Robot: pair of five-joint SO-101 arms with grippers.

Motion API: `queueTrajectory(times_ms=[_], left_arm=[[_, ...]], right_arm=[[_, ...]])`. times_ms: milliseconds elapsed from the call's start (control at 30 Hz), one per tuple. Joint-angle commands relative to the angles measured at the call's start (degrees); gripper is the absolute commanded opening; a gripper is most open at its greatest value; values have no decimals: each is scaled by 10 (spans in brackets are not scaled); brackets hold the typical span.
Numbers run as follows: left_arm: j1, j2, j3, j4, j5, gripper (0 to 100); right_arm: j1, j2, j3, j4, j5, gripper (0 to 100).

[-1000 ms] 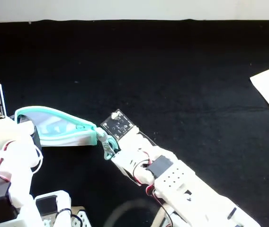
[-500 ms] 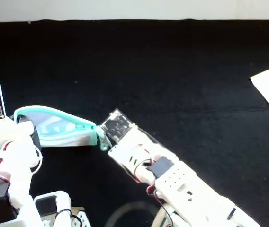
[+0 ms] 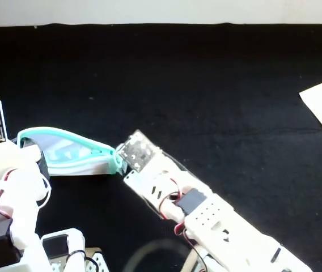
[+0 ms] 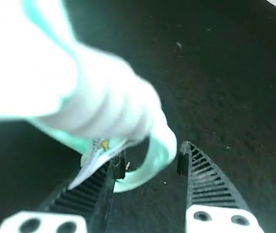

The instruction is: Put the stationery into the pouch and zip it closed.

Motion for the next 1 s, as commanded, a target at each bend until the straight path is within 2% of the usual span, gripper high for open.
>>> queueTrajectory(times_ms=[0, 33, 100, 333, 567, 700, 967], left_arm=[[7, 8, 12, 3, 5, 7], [7, 7, 12, 3, 5, 7], [7, 7, 12, 3, 5, 7], [7, 7, 12, 3, 5, 7], [10, 7, 12, 3, 5, 7], [11, 7, 12, 3, 5, 7], [11, 7, 13, 3, 5, 7]], right_arm=[[-4, -7, -20, -3, 8, 52], [2, -7, -22, 7, 8, 0], [20, -7, -22, 22, 8, 22], [100, -8, -23, 29, 8, 8], [126, -9, -44, 50, 4, 8], [153, -8, -91, 53, -44, 9], [116, -7, -104, 53, -52, 35]])
